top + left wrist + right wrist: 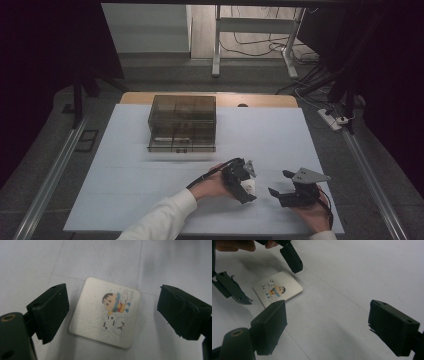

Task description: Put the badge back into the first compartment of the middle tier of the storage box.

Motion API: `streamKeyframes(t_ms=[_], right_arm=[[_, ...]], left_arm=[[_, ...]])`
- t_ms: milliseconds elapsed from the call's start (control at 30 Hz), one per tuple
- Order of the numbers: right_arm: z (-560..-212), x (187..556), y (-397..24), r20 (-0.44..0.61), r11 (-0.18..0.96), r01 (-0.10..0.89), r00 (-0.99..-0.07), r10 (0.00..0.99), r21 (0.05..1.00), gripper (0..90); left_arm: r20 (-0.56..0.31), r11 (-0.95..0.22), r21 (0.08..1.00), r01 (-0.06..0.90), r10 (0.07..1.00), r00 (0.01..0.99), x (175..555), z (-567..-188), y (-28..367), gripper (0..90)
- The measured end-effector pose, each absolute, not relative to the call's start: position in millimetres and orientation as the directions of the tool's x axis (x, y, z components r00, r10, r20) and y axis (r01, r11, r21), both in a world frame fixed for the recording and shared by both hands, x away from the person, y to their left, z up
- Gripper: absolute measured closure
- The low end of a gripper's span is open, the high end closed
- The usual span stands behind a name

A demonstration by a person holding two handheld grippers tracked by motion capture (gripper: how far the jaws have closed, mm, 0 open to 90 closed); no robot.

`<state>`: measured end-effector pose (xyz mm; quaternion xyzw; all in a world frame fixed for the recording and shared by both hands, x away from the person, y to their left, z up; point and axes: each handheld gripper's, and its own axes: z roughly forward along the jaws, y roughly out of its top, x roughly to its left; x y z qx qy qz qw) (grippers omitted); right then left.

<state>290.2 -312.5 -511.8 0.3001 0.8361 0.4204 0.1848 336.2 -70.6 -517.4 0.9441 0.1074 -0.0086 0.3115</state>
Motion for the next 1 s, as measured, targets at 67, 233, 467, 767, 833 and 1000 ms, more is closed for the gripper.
streamKeyframes(t_ms=[67,233,467,767,833,1000], right_arm=[[-512.0,290.4,-312.6,-0.057,0.468,0.347,-0.752,0.657,0.813,15.2],[-512.3,290.4,-312.4,-0.059,0.469,0.347,-0.751,0.658,0.813,15.3],[-512.4,290.3,-312.1,-0.061,0.470,0.347,-0.749,0.659,0.812,15.5],[-512.5,290.2,-312.1,-0.062,0.471,0.350,-0.747,0.662,0.810,15.7],[-512.2,290.0,-312.1,-0.063,0.469,0.347,-0.747,0.661,0.812,15.6],[-512.3,289.9,-311.8,-0.063,0.471,0.348,-0.748,0.661,0.811,15.7]], left_arm=[[-0.084,-0.789,0.580,0.204,0.191,0.978,336.3,-519.0,-71.0,11.0],[-0.059,-0.799,0.576,0.173,0.171,0.984,333.5,-520.7,-72.2,12.9],[-0.020,-0.808,0.569,0.152,0.172,0.985,332.0,-521.2,-71.4,21.2],[-0.015,-0.805,0.576,0.144,0.165,0.986,332.8,-522.1,-69.4,23.4],[-0.013,-0.804,0.578,0.141,0.164,0.986,332.5,-522.1,-68.7,24.9],[-0.004,-0.804,0.581,0.126,0.152,0.988,331.5,-521.0,-66.5,32.8]])
